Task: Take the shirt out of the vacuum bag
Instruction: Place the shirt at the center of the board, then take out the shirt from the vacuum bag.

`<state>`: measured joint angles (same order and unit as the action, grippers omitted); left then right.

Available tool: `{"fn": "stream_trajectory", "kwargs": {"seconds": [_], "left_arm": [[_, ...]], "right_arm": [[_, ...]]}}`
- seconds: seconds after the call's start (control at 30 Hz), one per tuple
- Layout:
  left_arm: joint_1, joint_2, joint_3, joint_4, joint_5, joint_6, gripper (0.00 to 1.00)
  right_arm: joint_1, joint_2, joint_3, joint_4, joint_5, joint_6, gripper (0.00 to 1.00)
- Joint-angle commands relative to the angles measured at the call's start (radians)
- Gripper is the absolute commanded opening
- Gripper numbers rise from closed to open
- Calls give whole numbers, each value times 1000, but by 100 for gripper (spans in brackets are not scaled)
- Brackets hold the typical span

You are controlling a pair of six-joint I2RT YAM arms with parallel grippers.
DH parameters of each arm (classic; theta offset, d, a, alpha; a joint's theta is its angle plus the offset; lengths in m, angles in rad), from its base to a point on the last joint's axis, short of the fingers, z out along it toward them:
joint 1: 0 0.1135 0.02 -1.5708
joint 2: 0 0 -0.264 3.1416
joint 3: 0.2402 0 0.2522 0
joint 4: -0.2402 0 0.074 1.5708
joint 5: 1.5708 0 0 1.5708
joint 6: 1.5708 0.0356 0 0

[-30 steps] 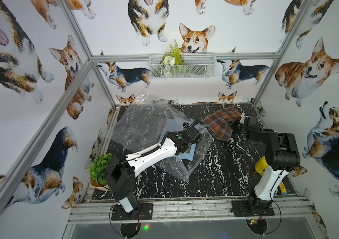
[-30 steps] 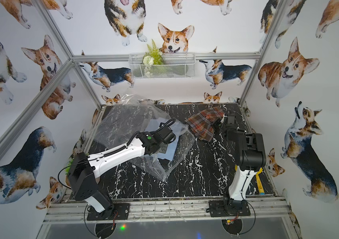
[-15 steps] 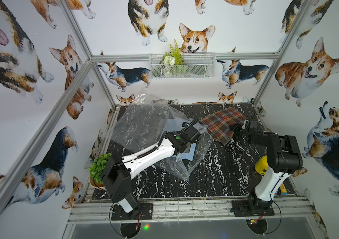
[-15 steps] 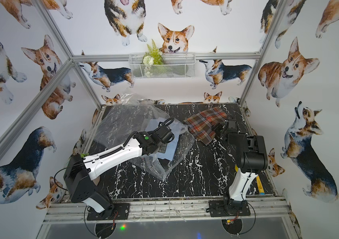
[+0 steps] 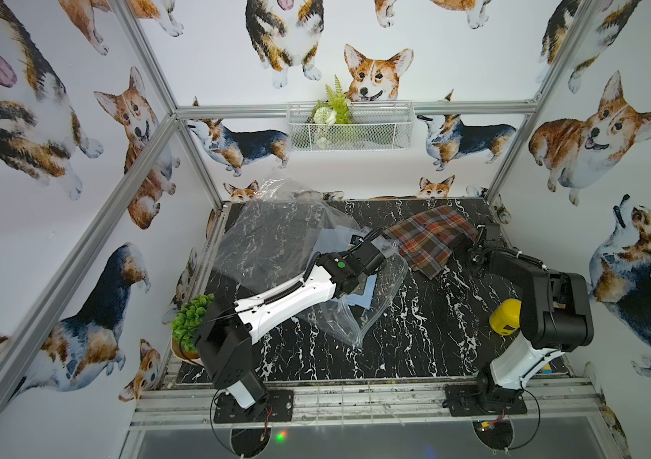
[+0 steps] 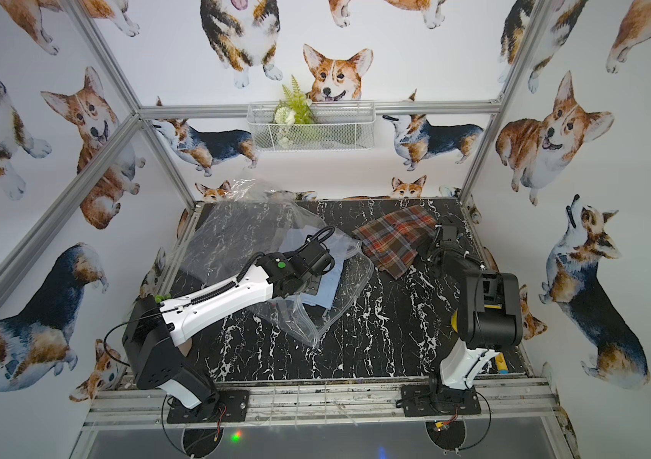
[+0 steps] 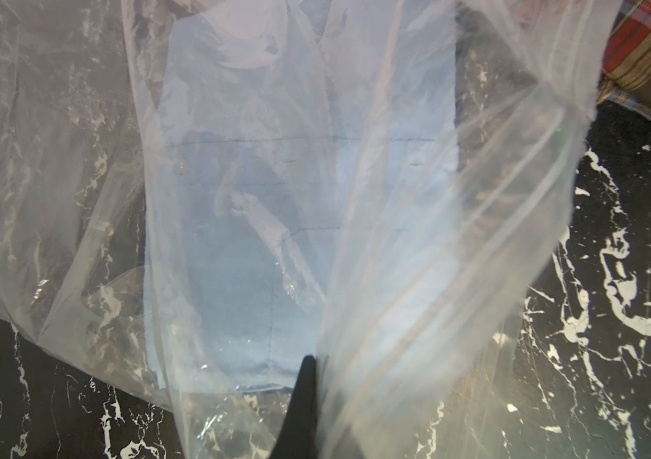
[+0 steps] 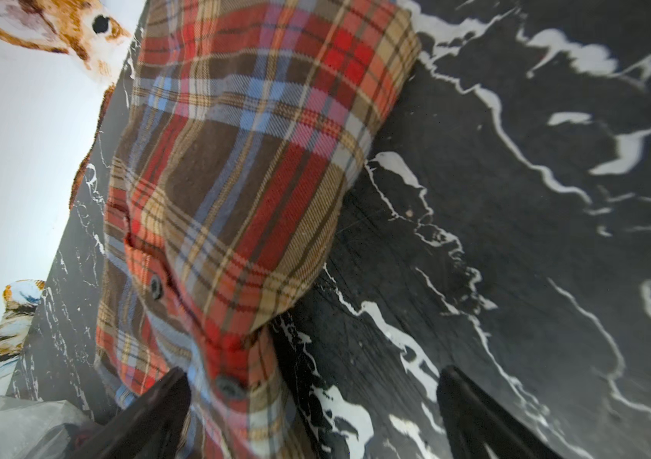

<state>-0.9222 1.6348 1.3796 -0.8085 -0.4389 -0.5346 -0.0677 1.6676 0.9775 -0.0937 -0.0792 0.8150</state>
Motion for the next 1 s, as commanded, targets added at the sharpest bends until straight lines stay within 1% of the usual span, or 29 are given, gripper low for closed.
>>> {"fn": "stream_trajectory", "kwargs": {"seconds": [0.0, 0.1, 0.2, 0.27, 0.37, 0.4, 0.47, 0.57, 0.67, 0.87, 0.97], "left_arm": [[3, -3, 12, -21, 3, -3, 0], [2, -7, 11, -17, 3, -6, 0], [2, -7, 4, -6, 1, -10, 0], [2, -7, 1, 1, 5, -12, 0], [2, -2, 1, 9, 18, -19, 0], [2, -1, -1, 13, 19, -22, 0], [2, -4, -2, 16, 20, -25, 0], [2, -13, -4, 16, 15, -29, 0], [3, -28, -6, 12, 10, -28, 0], [2, -57, -27, 12, 8, -28, 0], [2, -72, -38, 15, 12, -31, 0]], "right_arm": [[0, -88, 18, -64, 30, 41, 100], [10, -161, 52, -99, 37, 49, 100], [28, -210, 75, -60, 8, 60, 100], [35, -173, 122, -29, -71, 72, 100], [38, -61, 196, 40, -227, 118, 100], [43, -2, 223, 76, -279, 147, 100], [61, 69, 262, 116, -315, 165, 100], [84, 171, 310, 122, -306, 157, 100], [91, 234, 306, 137, -289, 147, 100], [99, 251, 214, 104, -160, 36, 100], [89, 265, 165, 135, -169, 33, 100]]}}
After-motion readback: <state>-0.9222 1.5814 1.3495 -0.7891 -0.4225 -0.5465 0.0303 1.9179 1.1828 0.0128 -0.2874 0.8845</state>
